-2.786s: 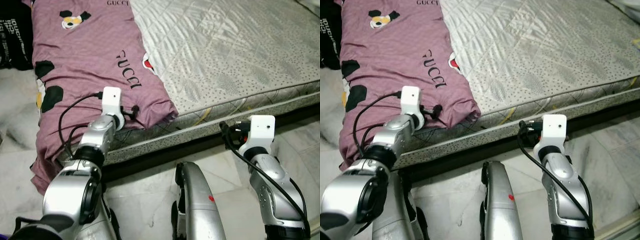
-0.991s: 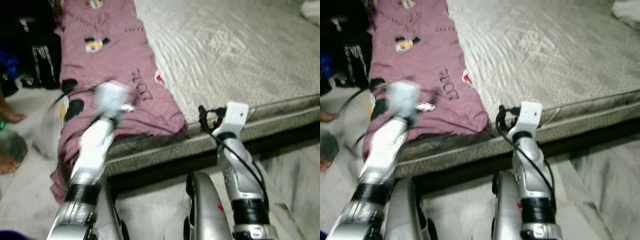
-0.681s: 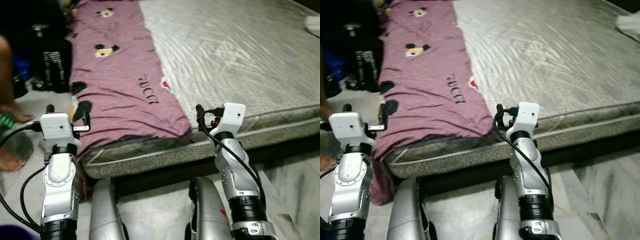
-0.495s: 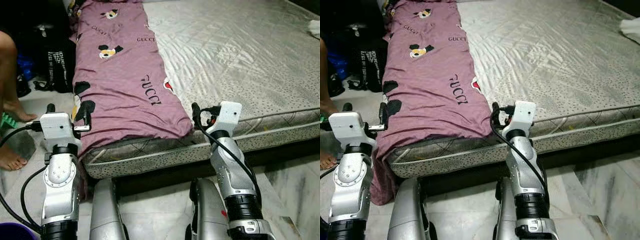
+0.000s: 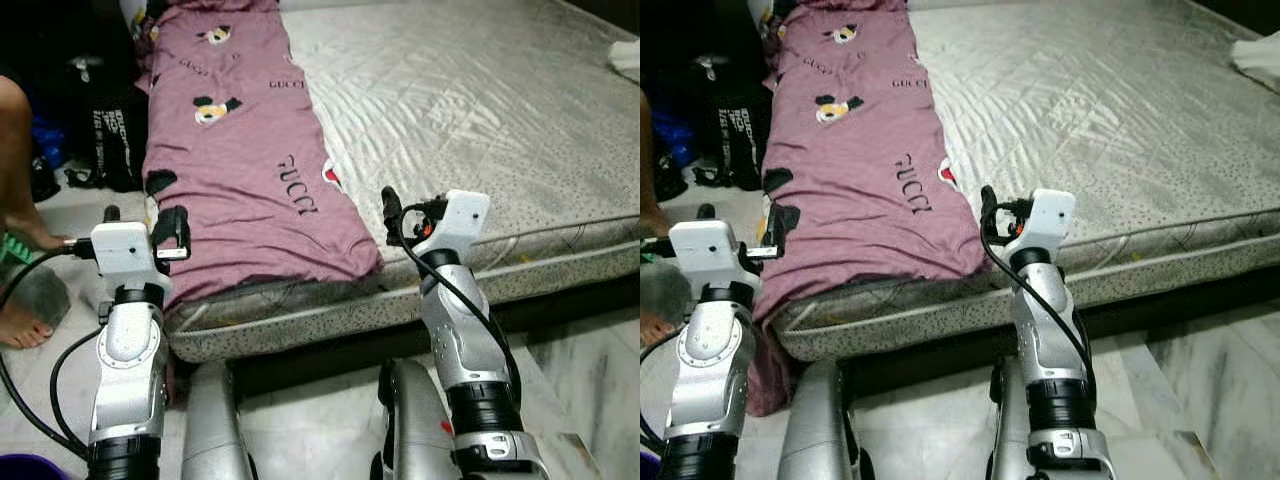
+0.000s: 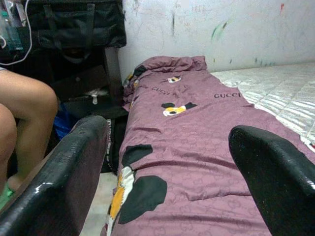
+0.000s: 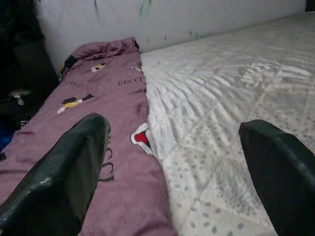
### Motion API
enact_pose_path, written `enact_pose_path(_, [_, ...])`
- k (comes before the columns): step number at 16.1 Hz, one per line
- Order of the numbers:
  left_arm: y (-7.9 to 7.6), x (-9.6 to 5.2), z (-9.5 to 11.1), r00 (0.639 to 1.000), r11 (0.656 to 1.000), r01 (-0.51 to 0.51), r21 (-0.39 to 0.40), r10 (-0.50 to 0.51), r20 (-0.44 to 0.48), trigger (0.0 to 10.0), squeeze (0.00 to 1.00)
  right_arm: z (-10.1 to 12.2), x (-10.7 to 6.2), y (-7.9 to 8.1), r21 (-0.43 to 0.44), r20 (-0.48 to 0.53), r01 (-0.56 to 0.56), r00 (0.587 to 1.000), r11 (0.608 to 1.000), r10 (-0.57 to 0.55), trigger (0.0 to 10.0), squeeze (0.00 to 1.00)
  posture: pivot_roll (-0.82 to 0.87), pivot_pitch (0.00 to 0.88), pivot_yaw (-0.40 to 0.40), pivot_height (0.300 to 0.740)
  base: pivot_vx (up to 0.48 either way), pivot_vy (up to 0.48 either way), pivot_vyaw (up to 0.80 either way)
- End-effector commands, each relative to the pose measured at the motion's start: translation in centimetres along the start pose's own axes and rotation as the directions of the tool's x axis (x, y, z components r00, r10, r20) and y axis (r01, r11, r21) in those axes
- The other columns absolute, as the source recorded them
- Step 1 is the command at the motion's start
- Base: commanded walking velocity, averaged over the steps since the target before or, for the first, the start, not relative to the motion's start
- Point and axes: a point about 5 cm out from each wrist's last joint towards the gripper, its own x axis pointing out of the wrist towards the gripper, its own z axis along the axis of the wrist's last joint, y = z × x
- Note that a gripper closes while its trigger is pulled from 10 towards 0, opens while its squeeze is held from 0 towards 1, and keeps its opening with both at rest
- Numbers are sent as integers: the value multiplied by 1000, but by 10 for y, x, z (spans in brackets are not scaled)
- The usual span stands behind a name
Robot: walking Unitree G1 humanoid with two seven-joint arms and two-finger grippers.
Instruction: Clean up the room
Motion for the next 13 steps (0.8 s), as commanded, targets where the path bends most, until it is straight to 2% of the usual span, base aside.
enact_pose_path(1, [-3, 1, 1, 1000, 1000, 20, -2, -20, 5, 10000, 0, 2, 3, 2, 2, 7, -16, 1000, 1000, 16, 10000, 0, -61, 0, 20, 588, 0, 0, 0])
enact_pose_path(4, [-4, 3, 0, 1000, 1000, 24, 6, -24, 8, 10000, 0, 3, 4, 2, -5, 8, -16, 1000, 1000, 17, 10000, 0, -64, 0, 18, 616, 0, 0, 0])
enact_pose_path(8, [-4, 5, 1, 999, 998, 41, -38, -40, 7, 10000, 0, 5, 6, 0, -14, 17, -10, 1000, 1000, 10, 10000, 0, -67, 0, 21, 667, 0, 0, 0])
enact_pose_path(10, [-14, 7, 2, 996, 992, 82, -100, -83, -9, 10000, 0, 6, 7, -1, -18, 21, -5, 1000, 1000, 6, 10000, 0, -68, 0, 23, 690, 0, 0, 0])
enact_pose_path(13, [-20, 10, 2, 993, 988, 107, -115, -111, -31, 10000, 0, 7, 7, -2, -22, 23, 1, 1000, 1000, -1, 10000, 0, -68, 0, 25, 732, 0, 0, 0])
